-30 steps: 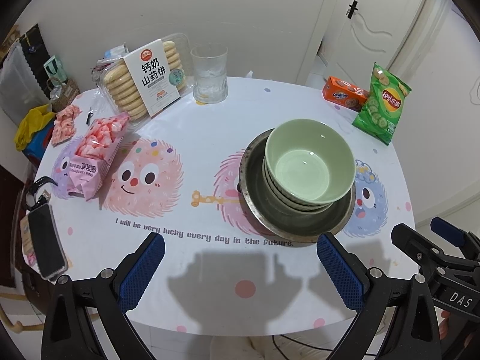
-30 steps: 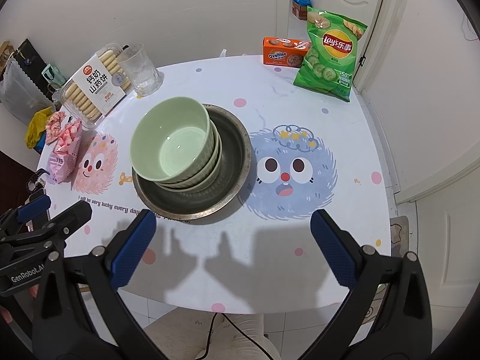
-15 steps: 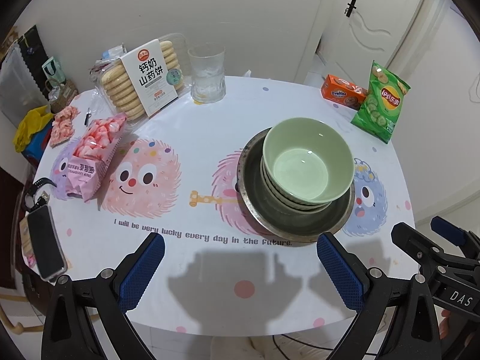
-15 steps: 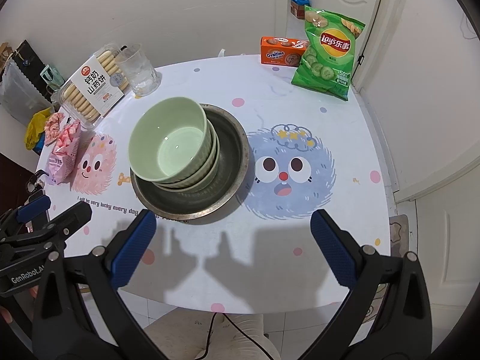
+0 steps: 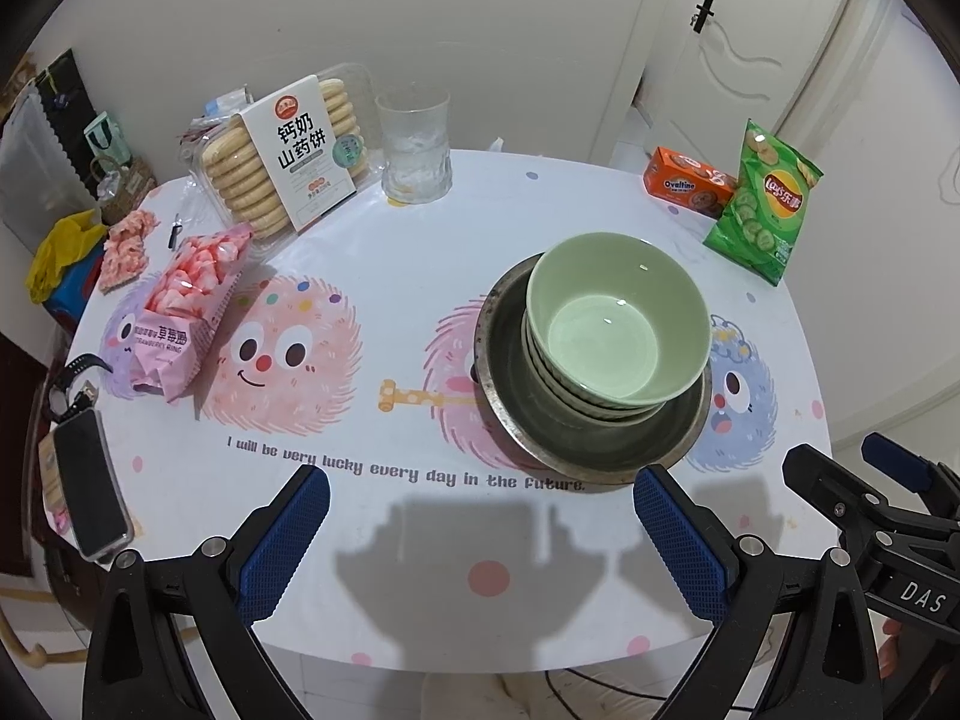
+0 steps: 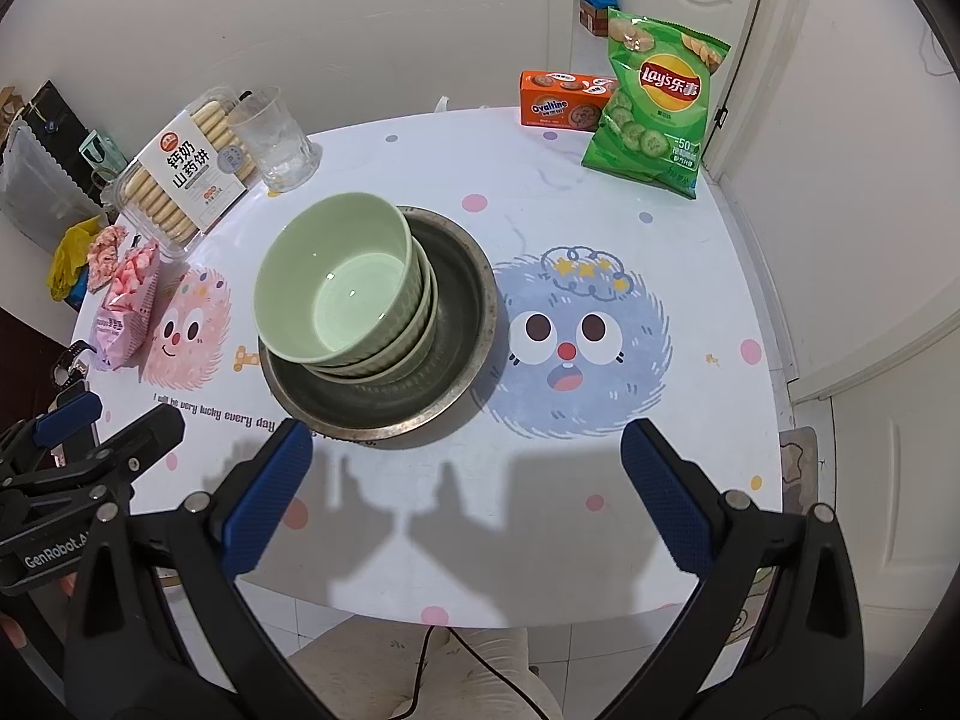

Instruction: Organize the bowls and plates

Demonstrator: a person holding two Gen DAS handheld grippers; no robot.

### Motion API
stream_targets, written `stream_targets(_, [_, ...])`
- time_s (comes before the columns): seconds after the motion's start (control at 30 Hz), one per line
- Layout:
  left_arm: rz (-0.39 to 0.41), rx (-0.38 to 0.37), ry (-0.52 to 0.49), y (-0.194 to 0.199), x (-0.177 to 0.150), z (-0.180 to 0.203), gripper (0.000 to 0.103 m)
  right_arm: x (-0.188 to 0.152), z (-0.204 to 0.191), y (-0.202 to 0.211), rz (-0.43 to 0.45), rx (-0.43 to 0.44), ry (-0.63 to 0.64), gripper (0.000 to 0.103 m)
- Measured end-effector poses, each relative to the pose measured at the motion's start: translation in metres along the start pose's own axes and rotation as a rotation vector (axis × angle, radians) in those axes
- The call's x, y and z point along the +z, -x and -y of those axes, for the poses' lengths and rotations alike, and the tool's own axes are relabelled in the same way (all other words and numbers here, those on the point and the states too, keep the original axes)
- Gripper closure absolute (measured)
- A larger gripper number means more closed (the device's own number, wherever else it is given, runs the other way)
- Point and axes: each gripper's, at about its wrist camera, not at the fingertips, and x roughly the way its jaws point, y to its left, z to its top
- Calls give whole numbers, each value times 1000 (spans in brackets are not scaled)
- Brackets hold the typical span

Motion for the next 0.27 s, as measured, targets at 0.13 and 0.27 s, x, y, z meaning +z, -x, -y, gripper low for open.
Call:
stream_targets(0.13, [-8,-8,-4,-2,0,-2,0,0,0,-1,-1,-2,0,1])
stream_targets(0.27, [-4,-6,-12,-2,0,-3,0,-2,1,-2,1,-3,-7,1])
